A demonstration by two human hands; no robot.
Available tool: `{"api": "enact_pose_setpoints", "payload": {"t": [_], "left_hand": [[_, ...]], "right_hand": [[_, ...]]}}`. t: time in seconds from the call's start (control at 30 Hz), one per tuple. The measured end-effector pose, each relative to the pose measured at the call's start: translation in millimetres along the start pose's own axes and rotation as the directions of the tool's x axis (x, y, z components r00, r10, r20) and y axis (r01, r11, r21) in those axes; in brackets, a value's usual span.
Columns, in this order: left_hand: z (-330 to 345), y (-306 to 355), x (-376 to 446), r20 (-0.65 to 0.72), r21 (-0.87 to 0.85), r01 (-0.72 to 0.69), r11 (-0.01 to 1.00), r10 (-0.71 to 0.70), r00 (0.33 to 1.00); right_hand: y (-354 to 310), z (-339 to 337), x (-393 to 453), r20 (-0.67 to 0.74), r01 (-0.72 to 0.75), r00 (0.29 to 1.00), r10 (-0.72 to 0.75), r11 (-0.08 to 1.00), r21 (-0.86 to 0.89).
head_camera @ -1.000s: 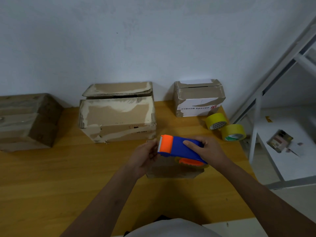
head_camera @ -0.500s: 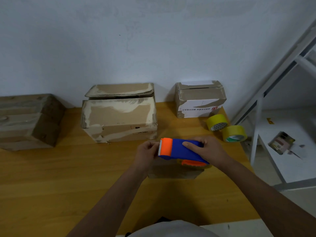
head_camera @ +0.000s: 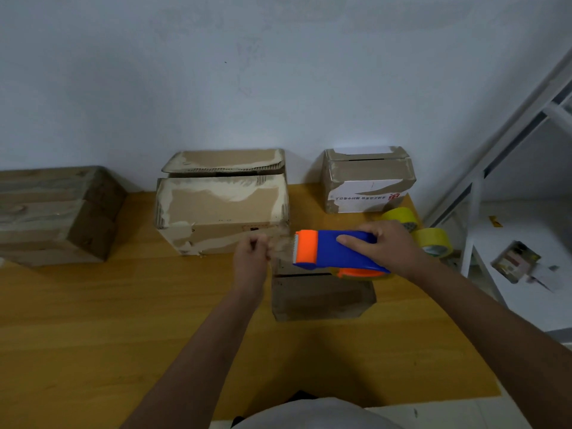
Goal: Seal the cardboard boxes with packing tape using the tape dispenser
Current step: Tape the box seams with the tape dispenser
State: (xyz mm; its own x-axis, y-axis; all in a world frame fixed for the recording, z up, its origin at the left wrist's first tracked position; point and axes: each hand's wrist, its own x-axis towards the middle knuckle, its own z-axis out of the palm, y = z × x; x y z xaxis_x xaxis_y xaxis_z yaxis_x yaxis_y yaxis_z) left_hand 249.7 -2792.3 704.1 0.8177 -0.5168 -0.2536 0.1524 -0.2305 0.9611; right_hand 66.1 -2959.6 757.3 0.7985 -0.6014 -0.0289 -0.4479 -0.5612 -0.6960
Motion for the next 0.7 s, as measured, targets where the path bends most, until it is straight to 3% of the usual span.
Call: {"api": "enact_pose_setpoints", "payload": {"t": [0.17,0.27,0.5,0.7], "left_hand": [[-42.2,-17.5,10.7,0.057,0.018,-0.004,1.0,0.003,0.998],[-45.7,-30.8,3.0,0.013,-0.008,0.03,1.0,-0.03,0.999],[-47.6,-54.6,-14.8,-0.02,0.015,0.126,0.992,-0.126,0.992],[-47.8,-63.1,-12.8,-0.043,-0.032,0.122,0.992,-0.123,0.991]], "right_hand": [[13.7,-11.6,0.3,0.036,0.009,0.999,-0.008,1.0,-0.021],[15.7,-0.1,6.0,0.107,-0.013,0.994,0.016,0.999,-0.031],[21.0,18.1,11.8,0.169,-0.016,0.985,0.046,0.985,-0.174],[14.8,29.0,15.5,0.164,-0.008,0.984,0.062,0.95,-0.312]]}}
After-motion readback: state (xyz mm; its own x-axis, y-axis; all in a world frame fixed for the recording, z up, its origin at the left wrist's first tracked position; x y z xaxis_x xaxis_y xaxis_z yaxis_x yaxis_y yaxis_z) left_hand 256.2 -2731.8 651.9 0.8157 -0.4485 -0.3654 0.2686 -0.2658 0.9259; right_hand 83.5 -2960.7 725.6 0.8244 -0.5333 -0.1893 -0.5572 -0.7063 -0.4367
